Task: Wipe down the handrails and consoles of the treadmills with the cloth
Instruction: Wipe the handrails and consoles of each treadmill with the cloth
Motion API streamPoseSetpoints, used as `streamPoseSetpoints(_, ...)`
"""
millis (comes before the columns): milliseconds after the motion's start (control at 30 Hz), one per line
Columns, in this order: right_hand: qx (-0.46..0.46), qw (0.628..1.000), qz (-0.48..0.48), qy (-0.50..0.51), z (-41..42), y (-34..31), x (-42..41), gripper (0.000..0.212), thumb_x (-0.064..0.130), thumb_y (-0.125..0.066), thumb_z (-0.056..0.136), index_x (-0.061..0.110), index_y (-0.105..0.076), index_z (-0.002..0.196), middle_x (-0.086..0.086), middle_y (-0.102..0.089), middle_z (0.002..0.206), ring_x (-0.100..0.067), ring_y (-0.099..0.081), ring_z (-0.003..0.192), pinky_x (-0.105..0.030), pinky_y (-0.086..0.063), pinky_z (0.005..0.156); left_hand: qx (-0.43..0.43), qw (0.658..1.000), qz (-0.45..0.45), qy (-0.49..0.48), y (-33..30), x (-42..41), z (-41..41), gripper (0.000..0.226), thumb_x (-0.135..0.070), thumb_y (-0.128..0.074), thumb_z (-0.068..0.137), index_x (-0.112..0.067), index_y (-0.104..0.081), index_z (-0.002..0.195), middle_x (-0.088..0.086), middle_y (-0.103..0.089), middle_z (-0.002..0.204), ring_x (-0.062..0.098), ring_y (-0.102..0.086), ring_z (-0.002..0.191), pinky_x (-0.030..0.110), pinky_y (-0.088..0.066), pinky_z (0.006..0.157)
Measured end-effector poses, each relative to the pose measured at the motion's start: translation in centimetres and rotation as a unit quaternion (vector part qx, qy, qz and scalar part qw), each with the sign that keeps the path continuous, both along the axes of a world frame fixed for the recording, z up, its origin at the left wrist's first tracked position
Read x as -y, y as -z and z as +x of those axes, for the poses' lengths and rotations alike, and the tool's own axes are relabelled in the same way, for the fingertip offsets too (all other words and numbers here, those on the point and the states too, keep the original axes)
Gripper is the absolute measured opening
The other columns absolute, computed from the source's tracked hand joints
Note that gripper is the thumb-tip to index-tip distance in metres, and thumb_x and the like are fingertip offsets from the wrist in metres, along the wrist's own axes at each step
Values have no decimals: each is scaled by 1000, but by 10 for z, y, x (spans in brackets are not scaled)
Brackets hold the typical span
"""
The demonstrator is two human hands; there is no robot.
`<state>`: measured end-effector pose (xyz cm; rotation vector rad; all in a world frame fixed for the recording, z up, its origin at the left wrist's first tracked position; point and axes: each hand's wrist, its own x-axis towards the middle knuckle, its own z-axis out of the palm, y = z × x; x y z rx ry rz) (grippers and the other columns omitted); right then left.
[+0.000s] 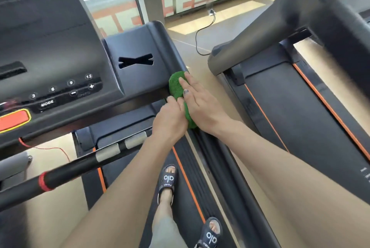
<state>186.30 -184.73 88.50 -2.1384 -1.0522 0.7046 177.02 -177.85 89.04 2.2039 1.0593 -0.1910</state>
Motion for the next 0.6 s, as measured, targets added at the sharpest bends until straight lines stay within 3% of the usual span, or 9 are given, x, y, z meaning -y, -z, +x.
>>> streamPoseSetpoints(67,19,999,-1,-29,9,0,-16,50,25,-23,108,19,-33,157,10,-13,168,-5,-2,154,-23,1,124,30,998,-51,-30,8,-19,5,22,-15,-31,107,-1,-48,109,23,-55,113,42,-55,103,47,-46,88)
streamPoseSetpoints(167,29,998,15,-46,17,2,-28,59,33,-17,101,20,-40,154,11,-18,167,-3,-1,153,-23,-1,124,44,993,-100,-35,27,-32,12,36,-27,-29,108,-3,-52,122,17,-57,117,27,-49,95,32,-35,77)
streamPoseSetpoints(300,16,999,16,-40,15,3,-25,63,36,-15,98,22,-39,154,13,-18,166,-1,-2,153,-24,-2,125,58,989,-123,-59,28,-33,13,45,-39,-26,108,-7,-55,121,16,-61,119,29,-55,100,34,-40,80)
streamPoseSetpoints(433,-36,998,44,29,-8,11,28,56,35,-20,103,25,-34,156,13,-17,166,4,-10,150,-13,-5,120,1,1000,-14,-21,9,10,-1,47,-33,-25,107,4,-41,131,26,-58,127,42,-56,114,46,-46,95)
streamPoseSetpoints(500,-80,993,50,66,-25,18,69,50,28,-25,108,23,-30,157,10,-21,166,8,-14,147,-9,-7,118,3,997,79,-7,11,47,-10,61,-29,-13,106,13,-21,149,36,-32,153,43,-32,144,46,-30,117)
streamPoseSetpoints(533,-103,990,54,83,-34,19,94,50,27,-26,108,22,-30,158,9,-24,165,8,-16,147,-13,-9,121,20,993,119,21,15,69,-16,65,-28,-5,103,15,-11,152,36,-16,160,42,-15,152,46,-18,123)
streamPoseSetpoints(600,-145,981,65,113,-53,24,130,54,31,-26,105,21,-31,157,9,-30,163,5,-22,148,-28,-15,126,63,985,152,48,24,103,-31,69,-29,-2,101,14,-11,154,34,-5,162,41,-6,154,47,-11,126)
